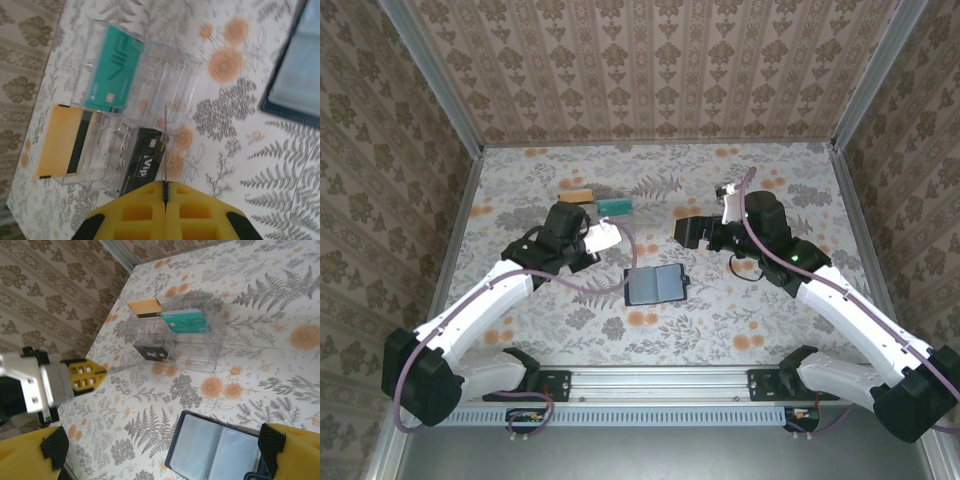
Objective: Take the credit cards out of the card holder
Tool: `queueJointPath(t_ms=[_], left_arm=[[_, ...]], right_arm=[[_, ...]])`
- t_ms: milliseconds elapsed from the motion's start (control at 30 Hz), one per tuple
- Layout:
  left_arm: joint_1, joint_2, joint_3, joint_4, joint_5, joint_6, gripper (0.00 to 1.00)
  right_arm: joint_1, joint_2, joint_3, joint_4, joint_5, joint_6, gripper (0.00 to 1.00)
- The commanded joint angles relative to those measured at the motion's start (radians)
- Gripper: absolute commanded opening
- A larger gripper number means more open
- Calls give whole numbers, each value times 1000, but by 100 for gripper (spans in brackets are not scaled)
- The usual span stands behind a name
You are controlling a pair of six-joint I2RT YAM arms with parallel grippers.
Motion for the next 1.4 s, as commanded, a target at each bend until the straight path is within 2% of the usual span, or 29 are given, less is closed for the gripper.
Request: queueJointPath(t_ms=[0, 167, 300, 467, 767, 1367], left_arm=[[38, 1, -37, 44, 13, 209, 0], [79, 3, -101, 129, 46, 309, 0], [112, 22, -149, 219, 92, 334, 0], [128, 77, -184, 332, 81, 355, 0], [199, 202, -109, 319, 65, 366, 0], [213, 301, -55, 337, 76, 363, 0]], right_arm=[[-5, -30, 39, -22, 54, -58, 100], [-5, -33, 58, -34, 69, -90, 100], [-5, -28, 67, -38, 65, -95, 100], [-5, -24, 72, -39, 65, -98, 100], [-7, -25, 46, -10, 68, -115, 100], [-15, 26, 44, 17, 33, -119, 100]])
